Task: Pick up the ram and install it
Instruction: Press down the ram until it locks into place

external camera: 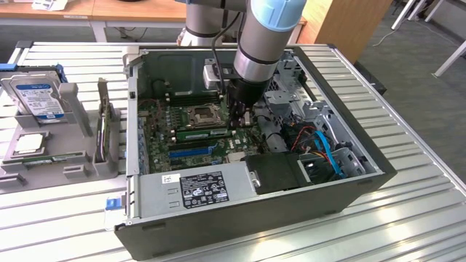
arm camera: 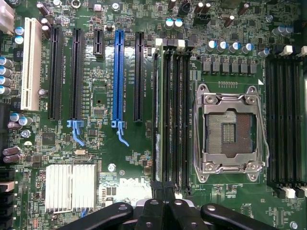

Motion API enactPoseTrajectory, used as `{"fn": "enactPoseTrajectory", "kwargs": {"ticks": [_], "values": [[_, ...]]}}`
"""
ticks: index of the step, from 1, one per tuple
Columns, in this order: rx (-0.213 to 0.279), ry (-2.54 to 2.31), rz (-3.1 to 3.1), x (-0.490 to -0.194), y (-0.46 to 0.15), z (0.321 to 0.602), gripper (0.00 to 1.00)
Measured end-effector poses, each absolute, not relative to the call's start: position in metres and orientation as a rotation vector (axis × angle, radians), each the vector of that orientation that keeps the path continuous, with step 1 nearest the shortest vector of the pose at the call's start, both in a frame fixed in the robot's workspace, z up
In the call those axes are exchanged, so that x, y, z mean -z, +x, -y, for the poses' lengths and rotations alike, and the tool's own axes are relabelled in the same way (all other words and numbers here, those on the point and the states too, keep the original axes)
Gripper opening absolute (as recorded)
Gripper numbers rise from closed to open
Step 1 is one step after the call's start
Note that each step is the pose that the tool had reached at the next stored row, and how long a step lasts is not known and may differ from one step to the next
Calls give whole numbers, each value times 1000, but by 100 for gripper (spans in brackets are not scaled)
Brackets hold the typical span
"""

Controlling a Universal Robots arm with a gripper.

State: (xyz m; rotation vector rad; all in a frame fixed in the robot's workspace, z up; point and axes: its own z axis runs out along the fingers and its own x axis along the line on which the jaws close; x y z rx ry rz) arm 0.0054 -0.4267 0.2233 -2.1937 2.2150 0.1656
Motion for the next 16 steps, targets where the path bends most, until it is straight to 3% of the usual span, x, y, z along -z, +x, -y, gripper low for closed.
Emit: {"fn": "enactPoseTrajectory", "kwargs": {"ticks": [16], "values": [[-166, -2194, -2215, -222, 5, 427, 10]]}}
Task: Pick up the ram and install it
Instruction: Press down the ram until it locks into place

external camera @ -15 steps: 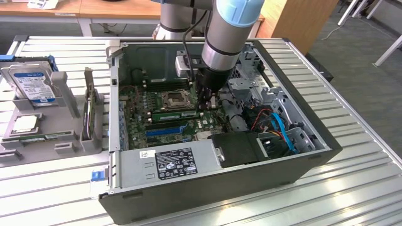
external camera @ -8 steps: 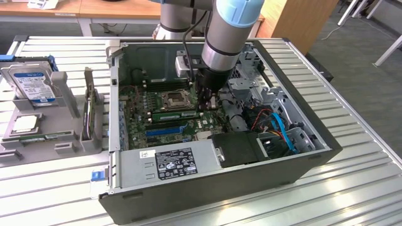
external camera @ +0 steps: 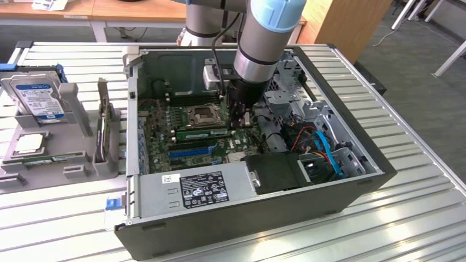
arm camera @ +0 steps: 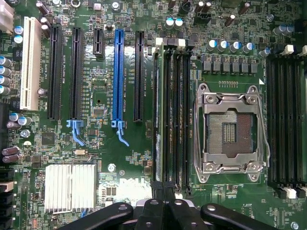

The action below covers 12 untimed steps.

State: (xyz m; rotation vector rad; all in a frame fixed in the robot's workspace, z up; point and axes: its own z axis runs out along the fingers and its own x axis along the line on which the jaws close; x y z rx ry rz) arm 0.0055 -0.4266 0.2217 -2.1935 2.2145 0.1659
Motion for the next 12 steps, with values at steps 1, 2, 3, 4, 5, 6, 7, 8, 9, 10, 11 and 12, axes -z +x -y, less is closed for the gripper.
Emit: {"fn": "enactPoseTrajectory", "kwargs": {"ticks": [1, 2, 3, 4, 5, 6, 7, 8, 9, 10, 11, 12], "values": [[-166, -2194, -2215, -222, 5, 427, 10], [-166, -2194, -2215, -222, 5, 427, 10], [-166, -2194, -2215, -222, 5, 427, 10], [-166, -2194, -2215, -222, 5, 427, 10], [-166, -2194, -2215, -222, 5, 427, 10], [-166, -2194, -2215, -222, 5, 427, 10], [-166, -2194, -2215, -222, 5, 427, 10], [-167, -2193, -2214, -222, 5, 427, 10], [-167, -2193, -2214, -223, 5, 427, 10], [-166, -2193, -2215, -225, 5, 427, 10], [-166, -2193, -2215, -226, 5, 427, 10], [-166, -2193, -2215, -228, 5, 427, 10]]}}
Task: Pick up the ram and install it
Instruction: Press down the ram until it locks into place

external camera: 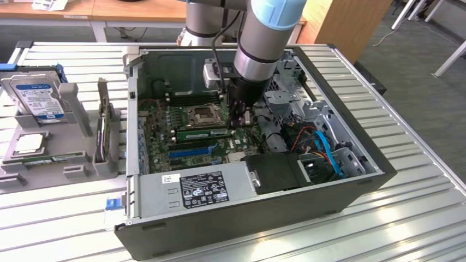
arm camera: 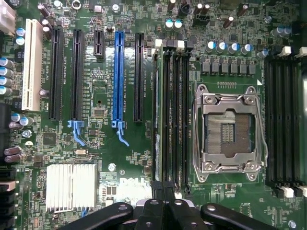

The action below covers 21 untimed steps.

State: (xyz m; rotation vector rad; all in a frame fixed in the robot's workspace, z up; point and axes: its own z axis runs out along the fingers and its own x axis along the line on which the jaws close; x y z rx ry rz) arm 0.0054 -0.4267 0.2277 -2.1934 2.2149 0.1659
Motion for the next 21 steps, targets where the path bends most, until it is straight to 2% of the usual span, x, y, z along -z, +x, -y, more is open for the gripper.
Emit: {"fn": "enactPoseTrajectory", "kwargs": {"ticks": [14, 21], "values": [[-166, -2194, -2215, -256, 6, 427, 10], [-166, -2194, -2215, -256, 6, 427, 10]]}}
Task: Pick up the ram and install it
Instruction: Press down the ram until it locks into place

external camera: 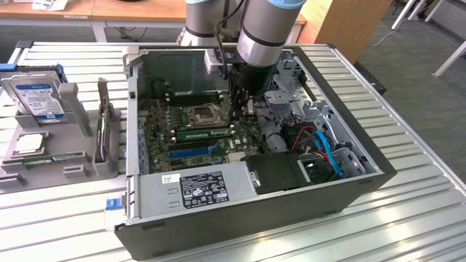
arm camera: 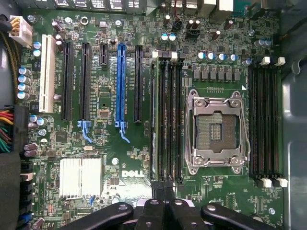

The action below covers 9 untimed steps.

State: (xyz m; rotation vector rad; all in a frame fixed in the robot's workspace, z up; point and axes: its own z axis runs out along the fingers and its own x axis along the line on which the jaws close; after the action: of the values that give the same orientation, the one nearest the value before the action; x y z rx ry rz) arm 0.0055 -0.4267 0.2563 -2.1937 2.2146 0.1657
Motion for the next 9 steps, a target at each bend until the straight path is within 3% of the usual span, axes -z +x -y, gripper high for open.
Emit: {"fn": "enactPoseTrajectory", "kwargs": {"ticks": [9], "values": [[-166, -2193, -2215, -256, -21, 427, 10]]}}
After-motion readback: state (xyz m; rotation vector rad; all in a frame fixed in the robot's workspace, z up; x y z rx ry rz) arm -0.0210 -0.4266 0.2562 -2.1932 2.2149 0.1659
